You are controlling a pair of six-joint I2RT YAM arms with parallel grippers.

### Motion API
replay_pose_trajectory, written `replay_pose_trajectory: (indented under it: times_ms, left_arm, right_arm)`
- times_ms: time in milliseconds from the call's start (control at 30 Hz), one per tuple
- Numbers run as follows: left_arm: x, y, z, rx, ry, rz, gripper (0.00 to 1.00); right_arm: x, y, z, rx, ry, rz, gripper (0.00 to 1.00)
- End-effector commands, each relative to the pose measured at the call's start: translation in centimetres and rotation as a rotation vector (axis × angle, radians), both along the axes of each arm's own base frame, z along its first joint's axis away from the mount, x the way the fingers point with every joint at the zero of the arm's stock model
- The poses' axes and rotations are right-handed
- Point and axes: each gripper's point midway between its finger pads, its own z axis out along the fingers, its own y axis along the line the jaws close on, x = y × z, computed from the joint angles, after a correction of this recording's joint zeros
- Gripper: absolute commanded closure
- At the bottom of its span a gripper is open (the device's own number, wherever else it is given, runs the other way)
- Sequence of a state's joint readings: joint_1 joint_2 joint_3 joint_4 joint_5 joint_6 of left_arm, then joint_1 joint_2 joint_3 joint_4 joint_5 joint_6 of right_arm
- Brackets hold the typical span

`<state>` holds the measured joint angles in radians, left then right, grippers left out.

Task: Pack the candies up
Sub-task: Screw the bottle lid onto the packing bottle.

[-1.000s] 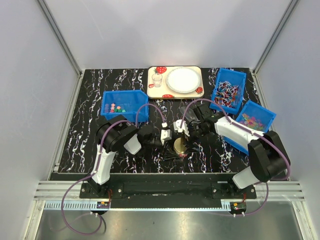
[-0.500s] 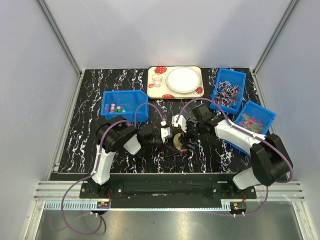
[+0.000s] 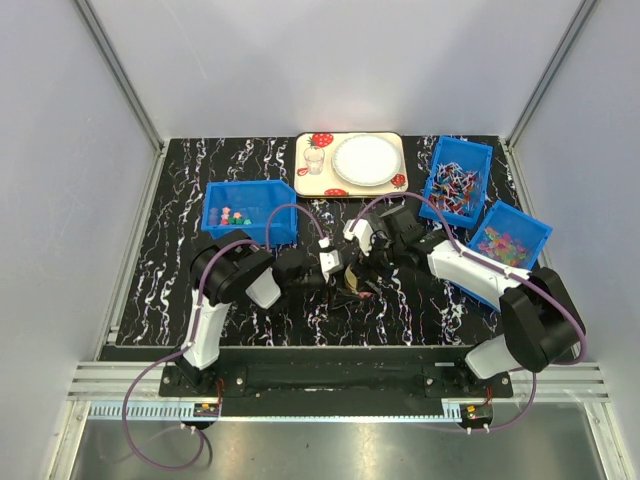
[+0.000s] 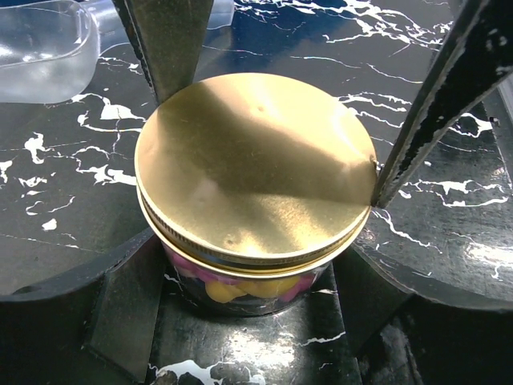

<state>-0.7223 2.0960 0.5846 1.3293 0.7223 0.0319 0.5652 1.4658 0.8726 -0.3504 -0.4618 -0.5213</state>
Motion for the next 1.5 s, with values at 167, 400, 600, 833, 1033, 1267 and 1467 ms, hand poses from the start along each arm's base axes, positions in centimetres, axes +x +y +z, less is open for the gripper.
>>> replay_pose_trajectory:
  times_ms: [167, 400, 600, 833, 1033, 1267, 1467]
  left_arm:
    - [1.3, -0.8, 7.7, -0.224, -0.312, 0.015, 0.32]
    - [1.2, -0.8, 7.6, -0.223, -0.313, 0.01, 0.32]
    - [0.8, -0.9, 7.5, -0.222, -0.316, -0.016, 0.32]
    - [-3.7, -1.2, 7.1, -0.238, -0.276, -0.281, 0.3]
    - [-6.0, -1.1, 6.7, -0.237, -0.264, -0.404, 0.3]
    - [-7.3, -1.0, 6.5, -0.238, -0.279, -0.464, 0.3]
    - [-7.0, -1.1, 6.7, -0.24, -0.28, -0.447, 0.29]
  right_arm:
    - [2.0, 3.2, 4.9, 0.152, -0.071, -0.008, 0.14]
    - [1.0, 2.9, 6.0, 0.154, -0.12, 0.073, 0.0]
    - [0.2, 1.8, 5.4, 0.094, -0.203, 0.206, 0.0]
    - [-1.5, 0.9, 6.5, 0.136, -0.194, 0.42, 0.0]
    - [-4.5, 0.5, 5.3, 0.165, -0.135, 0.593, 0.0]
    - [-6.2, 0.2, 3.8, 0.189, -0.103, 0.661, 0.0]
    - [-7.3, 0.2, 2.3, 0.151, -0.115, 0.686, 0.0]
